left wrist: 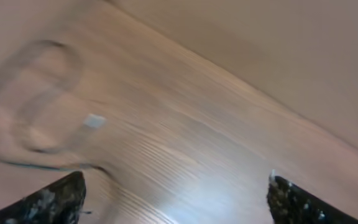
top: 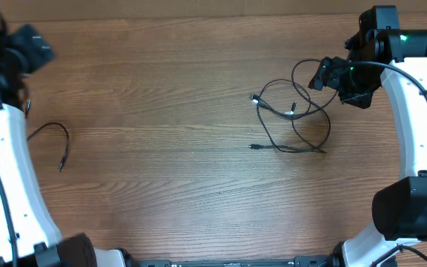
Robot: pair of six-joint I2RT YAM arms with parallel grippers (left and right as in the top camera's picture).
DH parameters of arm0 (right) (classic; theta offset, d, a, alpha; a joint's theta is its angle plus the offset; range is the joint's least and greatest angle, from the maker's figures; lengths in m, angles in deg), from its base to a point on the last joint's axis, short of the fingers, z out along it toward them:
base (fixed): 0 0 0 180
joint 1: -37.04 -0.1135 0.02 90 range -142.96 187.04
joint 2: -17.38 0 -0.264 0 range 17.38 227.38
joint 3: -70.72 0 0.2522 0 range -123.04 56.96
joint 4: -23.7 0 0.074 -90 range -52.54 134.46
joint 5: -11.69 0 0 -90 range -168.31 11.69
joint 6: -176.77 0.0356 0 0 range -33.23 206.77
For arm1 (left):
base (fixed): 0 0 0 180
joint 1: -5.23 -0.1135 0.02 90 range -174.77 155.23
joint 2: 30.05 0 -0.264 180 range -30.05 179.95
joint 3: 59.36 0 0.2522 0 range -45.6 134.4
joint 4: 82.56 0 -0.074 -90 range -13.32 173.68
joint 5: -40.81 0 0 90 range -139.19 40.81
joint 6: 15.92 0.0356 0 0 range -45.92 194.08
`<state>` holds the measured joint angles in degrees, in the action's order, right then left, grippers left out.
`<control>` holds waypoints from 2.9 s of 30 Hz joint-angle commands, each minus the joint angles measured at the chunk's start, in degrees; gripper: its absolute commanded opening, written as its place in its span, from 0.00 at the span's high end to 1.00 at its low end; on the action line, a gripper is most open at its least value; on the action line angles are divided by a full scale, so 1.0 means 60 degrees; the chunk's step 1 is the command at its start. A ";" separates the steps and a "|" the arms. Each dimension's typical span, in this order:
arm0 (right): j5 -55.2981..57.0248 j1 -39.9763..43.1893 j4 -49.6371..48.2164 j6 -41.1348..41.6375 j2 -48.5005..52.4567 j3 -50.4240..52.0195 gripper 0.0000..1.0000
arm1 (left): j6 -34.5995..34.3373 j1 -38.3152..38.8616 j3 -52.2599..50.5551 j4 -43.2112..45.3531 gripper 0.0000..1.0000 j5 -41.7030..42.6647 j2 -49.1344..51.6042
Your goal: Untangle cables
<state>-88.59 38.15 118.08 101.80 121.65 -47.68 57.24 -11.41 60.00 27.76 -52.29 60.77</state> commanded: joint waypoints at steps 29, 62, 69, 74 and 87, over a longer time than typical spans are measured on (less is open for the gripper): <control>-0.2055 0.3942 0.0229 -0.0277 -0.0055 -0.0197 0.18 | 0.3894 1.0265 -0.0324 0.2973 0.19 0.5322 0.5952; -0.2062 0.3636 0.0233 -0.0361 -0.0055 -0.0182 0.17 | 0.2554 0.9683 0.0517 0.1596 0.96 0.3534 0.5952; -0.2426 0.2772 0.0193 -0.1024 -0.0055 -0.0182 0.17 | 0.1428 0.8750 0.2204 0.0430 0.96 0.3519 0.4040; -0.3213 0.2175 0.0204 -0.1384 -0.0055 -0.0182 0.18 | 0.1293 0.8207 0.2393 0.0266 0.96 0.3512 0.2798; -0.3738 0.0295 0.0182 -0.1300 -0.0055 -0.0182 0.22 | 0.1155 0.7056 0.2393 0.0160 0.96 0.3461 0.0441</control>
<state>-109.79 41.75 119.45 94.22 121.65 -47.68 65.00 31.95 74.01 28.33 -31.04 67.66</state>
